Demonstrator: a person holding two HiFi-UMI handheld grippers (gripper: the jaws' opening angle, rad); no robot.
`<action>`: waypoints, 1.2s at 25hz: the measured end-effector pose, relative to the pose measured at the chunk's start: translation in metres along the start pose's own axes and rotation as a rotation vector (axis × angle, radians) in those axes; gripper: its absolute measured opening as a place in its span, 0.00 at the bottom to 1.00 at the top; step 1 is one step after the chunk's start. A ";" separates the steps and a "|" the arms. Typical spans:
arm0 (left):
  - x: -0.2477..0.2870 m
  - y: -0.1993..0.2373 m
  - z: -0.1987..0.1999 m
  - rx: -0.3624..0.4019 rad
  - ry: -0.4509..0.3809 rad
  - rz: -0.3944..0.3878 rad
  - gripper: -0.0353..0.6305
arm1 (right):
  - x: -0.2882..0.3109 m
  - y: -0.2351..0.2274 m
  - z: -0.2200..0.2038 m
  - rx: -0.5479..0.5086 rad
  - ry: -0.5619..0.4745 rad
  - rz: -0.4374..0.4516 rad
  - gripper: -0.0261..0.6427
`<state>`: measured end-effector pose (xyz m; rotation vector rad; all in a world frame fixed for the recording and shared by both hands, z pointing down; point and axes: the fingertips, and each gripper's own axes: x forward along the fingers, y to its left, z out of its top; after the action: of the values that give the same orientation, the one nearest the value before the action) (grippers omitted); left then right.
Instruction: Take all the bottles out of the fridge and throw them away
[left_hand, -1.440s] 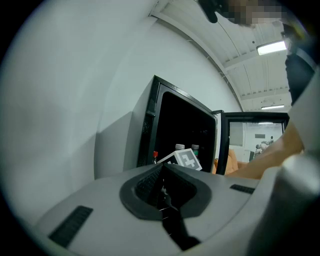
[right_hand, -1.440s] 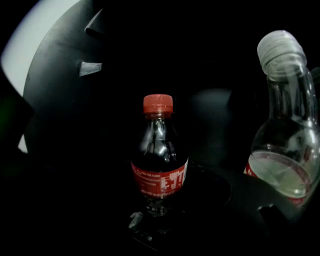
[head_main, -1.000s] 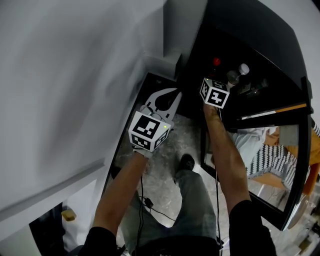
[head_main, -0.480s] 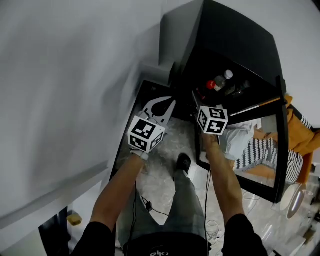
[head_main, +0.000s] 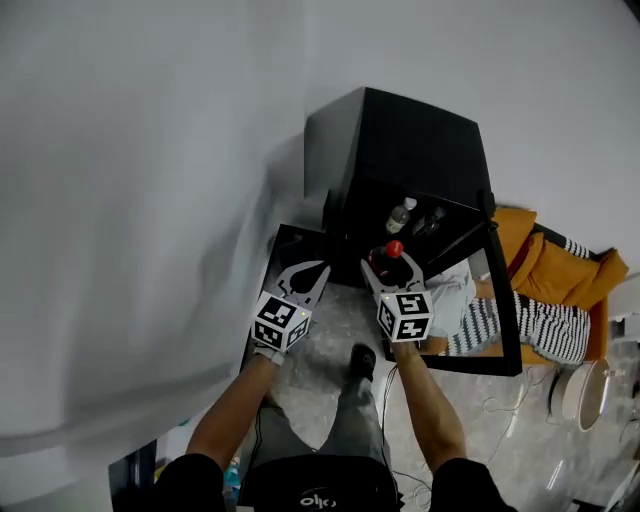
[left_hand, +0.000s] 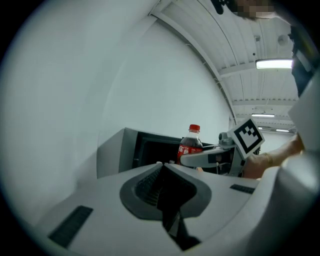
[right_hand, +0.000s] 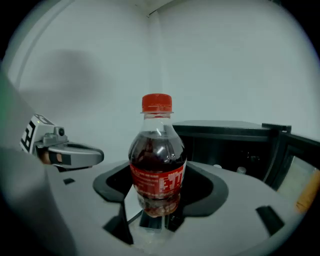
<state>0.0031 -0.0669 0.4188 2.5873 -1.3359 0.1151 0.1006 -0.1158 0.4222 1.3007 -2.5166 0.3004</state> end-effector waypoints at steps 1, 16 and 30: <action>-0.007 -0.005 0.007 0.005 -0.001 -0.003 0.06 | -0.011 0.004 0.009 0.005 -0.001 0.001 0.50; -0.034 0.004 0.087 0.021 -0.076 0.013 0.06 | -0.027 0.043 0.080 -0.029 -0.032 0.069 0.50; -0.037 0.037 0.088 -0.025 -0.091 0.307 0.06 | 0.024 0.079 0.091 -0.095 -0.033 0.375 0.50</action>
<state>-0.0512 -0.0791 0.3326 2.3745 -1.7478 0.0316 0.0081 -0.1177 0.3414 0.7995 -2.7564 0.2350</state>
